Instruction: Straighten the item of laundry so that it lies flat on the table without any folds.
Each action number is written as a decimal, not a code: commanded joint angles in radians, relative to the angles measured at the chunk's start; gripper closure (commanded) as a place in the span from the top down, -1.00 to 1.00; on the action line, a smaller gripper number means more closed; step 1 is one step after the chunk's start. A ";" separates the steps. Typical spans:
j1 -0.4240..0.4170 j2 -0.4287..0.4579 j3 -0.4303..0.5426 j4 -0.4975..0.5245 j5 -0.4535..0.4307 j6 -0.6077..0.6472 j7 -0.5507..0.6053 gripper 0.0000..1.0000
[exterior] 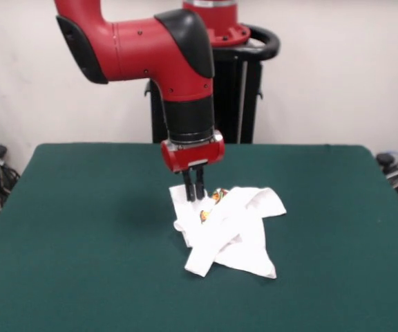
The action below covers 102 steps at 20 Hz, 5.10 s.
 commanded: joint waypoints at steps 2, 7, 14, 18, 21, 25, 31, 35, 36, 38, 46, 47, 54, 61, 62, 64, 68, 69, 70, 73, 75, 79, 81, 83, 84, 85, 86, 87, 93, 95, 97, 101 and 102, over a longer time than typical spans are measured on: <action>0.035 0.031 0.054 -0.053 -0.032 0.089 0.015 -1.00; 0.029 0.021 0.065 -0.046 -0.022 0.087 0.021 -1.00; 0.041 0.013 0.049 -0.042 -0.024 0.107 0.016 1.00; 0.049 0.007 0.044 -0.041 -0.016 0.118 0.020 1.00; 0.050 0.002 0.045 -0.039 -0.010 0.125 0.021 1.00; 0.040 -0.016 0.055 -0.021 0.003 0.128 0.027 1.00; 0.009 -0.099 0.105 0.032 0.058 0.203 0.012 1.00; 0.011 -0.087 0.099 0.026 0.044 0.198 0.019 1.00; 0.010 -0.081 0.098 0.023 0.039 0.195 0.021 1.00; -0.006 -0.080 0.118 0.030 0.048 0.215 0.012 1.00; -0.015 -0.039 0.134 0.023 0.024 0.200 0.024 1.00; -0.016 -0.032 0.133 0.019 0.018 0.191 0.026 1.00; 0.011 0.036 0.085 -0.027 -0.009 0.175 0.039 1.00; 0.077 0.092 -0.016 -0.081 -0.048 0.149 0.080 1.00; 0.089 0.096 -0.032 -0.089 -0.052 0.150 0.087 1.00; 0.118 0.100 -0.072 -0.106 -0.058 0.162 0.104 1.00; 0.170 0.097 -0.141 -0.123 -0.053 0.184 0.119 1.00; 0.179 0.099 -0.155 -0.128 -0.051 0.181 0.120 1.00; 0.188 0.101 -0.168 -0.132 -0.050 0.178 0.122 1.00; 0.209 0.104 -0.203 -0.144 -0.044 0.173 0.122 1.00; 0.227 0.095 -0.223 -0.144 -0.043 0.162 0.126 1.00; 0.264 0.073 -0.258 -0.132 -0.038 0.135 0.140 1.00; 0.268 0.059 -0.265 -0.121 -0.035 0.123 0.139 1.00; 0.276 0.043 -0.274 -0.106 -0.032 0.105 0.141 1.00; 0.268 0.026 -0.271 -0.093 -0.030 0.103 0.134 1.00; 0.268 0.016 -0.270 -0.082 -0.027 0.091 0.136 1.00; 0.259 0.000 -0.262 -0.073 -0.023 0.091 0.131 1.00; 0.258 -0.012 -0.258 -0.062 -0.020 0.086 0.132 1.00; 0.238 -0.001 -0.220 -0.069 -0.005 0.017 0.147 1.00; 0.230 0.015 -0.205 -0.071 -0.002 -0.002 0.147 1.00; 0.215 0.026 -0.180 -0.066 0.006 -0.008 0.141 1.00; 0.158 0.057 -0.116 -0.054 0.014 -0.004 0.111 1.00; 0.157 0.062 -0.115 -0.055 0.013 -0.007 0.109 1.00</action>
